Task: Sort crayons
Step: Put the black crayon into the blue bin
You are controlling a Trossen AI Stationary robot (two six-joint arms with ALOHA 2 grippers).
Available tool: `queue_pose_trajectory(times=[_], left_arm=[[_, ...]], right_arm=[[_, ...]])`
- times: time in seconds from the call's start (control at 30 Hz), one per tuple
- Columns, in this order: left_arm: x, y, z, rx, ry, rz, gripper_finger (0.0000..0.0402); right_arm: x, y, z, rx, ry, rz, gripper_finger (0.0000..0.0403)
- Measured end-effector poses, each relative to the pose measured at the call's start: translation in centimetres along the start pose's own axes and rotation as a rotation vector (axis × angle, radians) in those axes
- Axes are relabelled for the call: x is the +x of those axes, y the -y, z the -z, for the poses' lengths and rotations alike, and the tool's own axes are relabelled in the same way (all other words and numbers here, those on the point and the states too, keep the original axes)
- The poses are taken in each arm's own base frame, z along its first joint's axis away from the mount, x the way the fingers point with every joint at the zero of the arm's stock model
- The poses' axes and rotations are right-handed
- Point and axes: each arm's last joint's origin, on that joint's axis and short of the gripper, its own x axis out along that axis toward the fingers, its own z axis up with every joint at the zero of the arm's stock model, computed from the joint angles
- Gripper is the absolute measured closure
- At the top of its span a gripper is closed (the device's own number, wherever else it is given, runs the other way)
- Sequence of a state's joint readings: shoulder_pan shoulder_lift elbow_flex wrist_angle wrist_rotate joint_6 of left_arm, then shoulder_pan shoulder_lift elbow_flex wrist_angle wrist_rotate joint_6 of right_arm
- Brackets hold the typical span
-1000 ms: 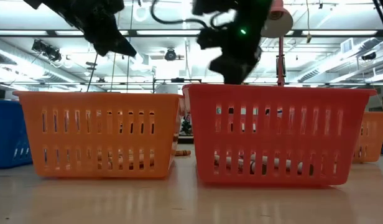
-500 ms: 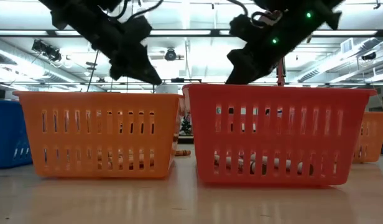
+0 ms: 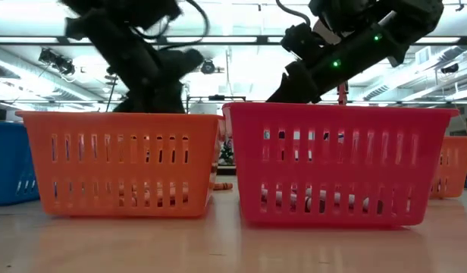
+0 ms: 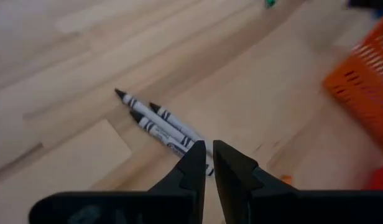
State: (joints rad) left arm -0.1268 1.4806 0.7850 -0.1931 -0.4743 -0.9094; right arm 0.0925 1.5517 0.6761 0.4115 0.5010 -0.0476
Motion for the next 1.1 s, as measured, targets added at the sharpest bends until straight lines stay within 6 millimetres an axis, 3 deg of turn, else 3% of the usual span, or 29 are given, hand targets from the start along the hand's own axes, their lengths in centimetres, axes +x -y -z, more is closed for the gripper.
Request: queue_pose_trajectory(times=[0.2, 0.37, 0.7, 1.1], left_arm=[[2.7, 2.1, -0.4, -0.008, -0.11, -0.174, 0.0358], [4.5, 2.5, -0.6, -0.036, -0.122, -0.217, 0.0342], [5.7, 2.3, -0.5, -0.098, -0.134, -0.225, 0.025], [7.3, 1.7, 1.0, -0.053, -0.176, -0.3, 0.0241]], right_arm=[[0.1, -0.1, 0.1, -0.021, -0.013, -0.059, 0.0286], [0.0, -0.2, 0.4, -0.077, -0.032, -0.088, 0.0286], [0.0, -0.1, 0.7, -0.145, -0.061, -0.09, 0.0286], [0.2, 0.1, 0.8, -0.138, -0.064, -0.12, 0.0286]])
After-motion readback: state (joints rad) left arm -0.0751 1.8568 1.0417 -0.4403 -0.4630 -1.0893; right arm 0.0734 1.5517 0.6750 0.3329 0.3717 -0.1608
